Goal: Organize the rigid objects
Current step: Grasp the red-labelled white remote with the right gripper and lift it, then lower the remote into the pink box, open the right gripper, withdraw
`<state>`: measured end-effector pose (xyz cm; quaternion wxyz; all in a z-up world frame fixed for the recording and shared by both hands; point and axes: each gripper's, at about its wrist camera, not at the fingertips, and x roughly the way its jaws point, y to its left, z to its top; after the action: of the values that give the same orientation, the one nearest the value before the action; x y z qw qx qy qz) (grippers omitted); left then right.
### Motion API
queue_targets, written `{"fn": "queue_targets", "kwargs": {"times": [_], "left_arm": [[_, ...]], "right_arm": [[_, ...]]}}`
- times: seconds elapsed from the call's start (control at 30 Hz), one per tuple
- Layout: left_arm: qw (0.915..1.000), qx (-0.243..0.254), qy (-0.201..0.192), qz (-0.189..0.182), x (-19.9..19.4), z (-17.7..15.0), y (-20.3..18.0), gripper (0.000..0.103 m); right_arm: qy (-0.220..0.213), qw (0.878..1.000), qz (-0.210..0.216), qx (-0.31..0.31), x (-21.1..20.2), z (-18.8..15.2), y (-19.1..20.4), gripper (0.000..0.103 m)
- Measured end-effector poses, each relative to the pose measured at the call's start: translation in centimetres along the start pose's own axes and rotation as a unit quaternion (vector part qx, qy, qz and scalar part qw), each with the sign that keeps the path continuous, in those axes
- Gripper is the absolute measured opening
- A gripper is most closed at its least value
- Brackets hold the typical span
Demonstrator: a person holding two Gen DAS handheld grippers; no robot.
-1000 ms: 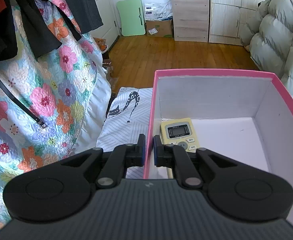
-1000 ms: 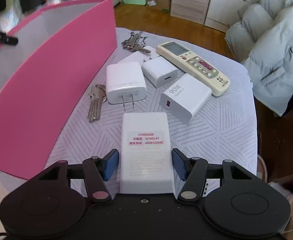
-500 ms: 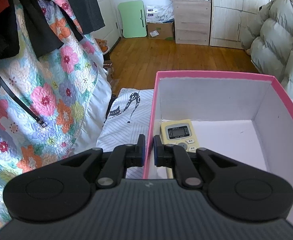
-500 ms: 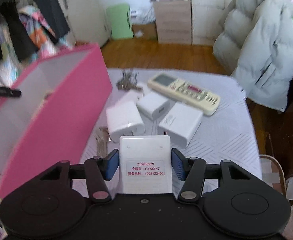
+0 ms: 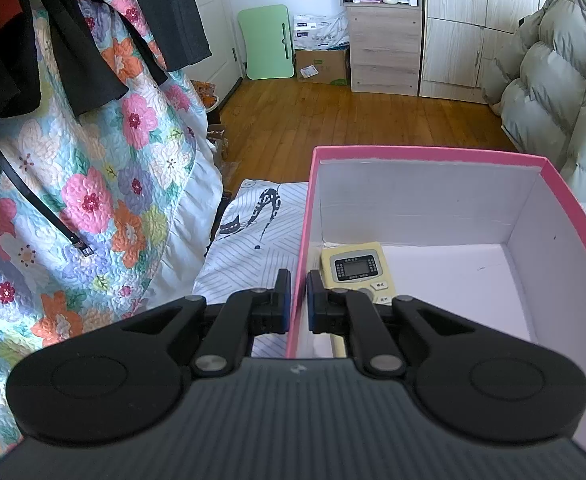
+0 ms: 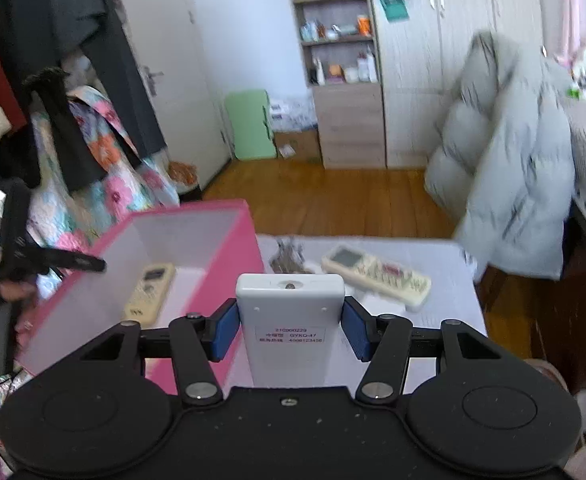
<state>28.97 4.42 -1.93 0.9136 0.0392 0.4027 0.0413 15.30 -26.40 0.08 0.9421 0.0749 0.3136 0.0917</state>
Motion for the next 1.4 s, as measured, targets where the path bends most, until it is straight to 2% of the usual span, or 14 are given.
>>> {"fn": "queue_targets", "kwargs": {"times": [0.17,0.3,0.4,0.5,0.6,0.7,0.77,0.9,1.03,1.2,1.4], "left_arm": [[0.9998,-0.013,0.001,-0.012,0.1,-0.1,0.7,0.007],[0.9994,-0.027,0.002,-0.023,0.2,-0.2,1.4,0.006],[0.9995,-0.025,0.001,-0.019,0.3,-0.2,1.3,0.006],[0.9992,-0.034,0.002,-0.023,0.3,-0.1,1.6,0.006],[0.9987,-0.043,0.003,-0.029,0.4,-0.1,1.9,0.005],[0.9983,-0.048,0.004,-0.033,0.5,0.0,2.2,0.005],[0.9978,-0.055,0.005,-0.038,0.5,0.0,2.4,0.005],[0.9959,-0.072,0.007,-0.054,0.5,-0.1,2.9,0.005],[0.9971,-0.062,0.006,-0.045,0.6,-0.1,2.4,0.005],[0.9983,-0.048,0.003,-0.034,0.5,-0.1,1.9,0.005],[0.9970,-0.063,0.005,-0.045,0.4,-0.1,2.4,0.005]], "right_arm": [[-0.033,0.998,0.015,-0.054,-1.4,4.0,2.4,0.061],[-0.043,0.994,0.072,-0.073,-0.8,6.8,4.8,0.061],[-0.034,0.989,0.115,-0.082,1.9,8.0,7.0,0.061],[-0.010,0.987,0.129,-0.097,6.2,8.3,9.4,0.061],[0.014,0.988,0.120,-0.096,11.4,8.1,11.4,0.061],[0.054,0.993,0.094,-0.035,16.1,7.7,11.5,0.061],[0.088,0.992,0.085,-0.027,17.8,7.0,12.0,0.060],[0.128,0.984,0.049,-0.109,16.9,4.7,14.4,0.061],[0.152,0.973,0.048,-0.169,14.7,3.4,15.1,0.061],[0.169,0.964,0.046,-0.201,12.9,1.4,14.8,0.061],[0.188,0.962,0.034,-0.196,14.5,1.9,14.9,0.061]]}}
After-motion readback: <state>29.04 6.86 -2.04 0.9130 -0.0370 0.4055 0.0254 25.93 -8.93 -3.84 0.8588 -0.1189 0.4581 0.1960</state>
